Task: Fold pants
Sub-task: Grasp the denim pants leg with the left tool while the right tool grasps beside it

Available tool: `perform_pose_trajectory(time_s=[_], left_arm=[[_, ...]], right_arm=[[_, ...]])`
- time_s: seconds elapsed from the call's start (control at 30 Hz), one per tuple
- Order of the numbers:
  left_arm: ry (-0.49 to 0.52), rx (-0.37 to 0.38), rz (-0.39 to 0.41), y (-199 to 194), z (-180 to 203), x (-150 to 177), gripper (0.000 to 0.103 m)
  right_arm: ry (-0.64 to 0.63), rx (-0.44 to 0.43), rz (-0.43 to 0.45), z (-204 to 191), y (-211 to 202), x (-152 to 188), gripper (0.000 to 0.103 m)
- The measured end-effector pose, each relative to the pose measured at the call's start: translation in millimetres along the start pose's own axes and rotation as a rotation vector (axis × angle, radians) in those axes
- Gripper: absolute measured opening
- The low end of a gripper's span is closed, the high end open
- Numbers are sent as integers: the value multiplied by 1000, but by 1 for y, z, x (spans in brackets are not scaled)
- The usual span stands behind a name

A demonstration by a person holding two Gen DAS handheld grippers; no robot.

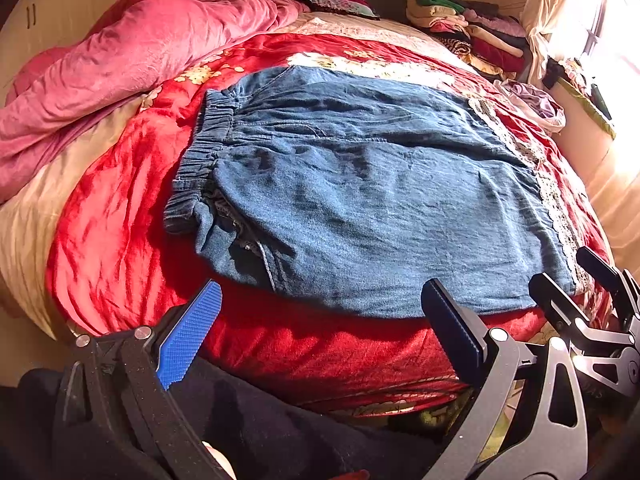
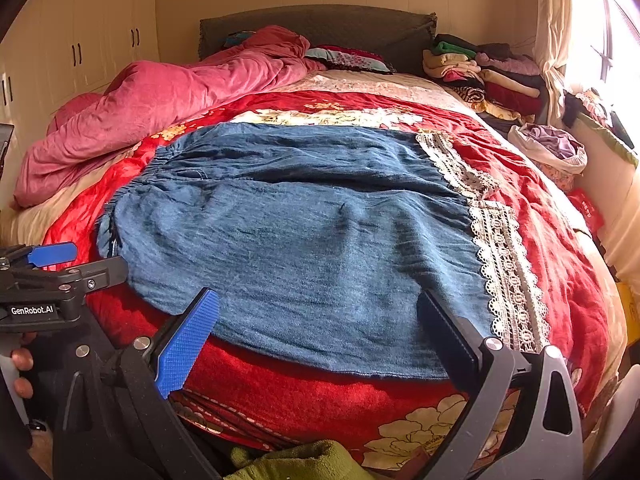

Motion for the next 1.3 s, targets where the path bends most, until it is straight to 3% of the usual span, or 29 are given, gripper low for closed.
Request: perform_pose_trajectory(time_s=[0.37, 0.67, 0.97, 1.3], left_arm=[[-17, -14, 5, 12, -11, -18, 94], [-28, -19, -2, 33, -31, -43, 94], [-88, -21, 4, 62, -79, -93, 94], [-156, -88, -34, 116, -154, -146, 94]], right_arm=[[-6, -21, -1, -7, 14, -20, 99], [-3, -85, -86, -14, 57, -56, 99], [-33, -132, -149, -27, 114, -108, 99], [-168, -76, -135, -50, 174, -152, 99]])
Point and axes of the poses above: each gripper's, at about its wrist camera, not at the fingertips, and y roughly the way its jaws point, z to its right, x to its underside, the point moved 7 cm from there along y, roughly the way its jaws point, and after that the axes turned 11 degrees about y, right-handed, at the moved point
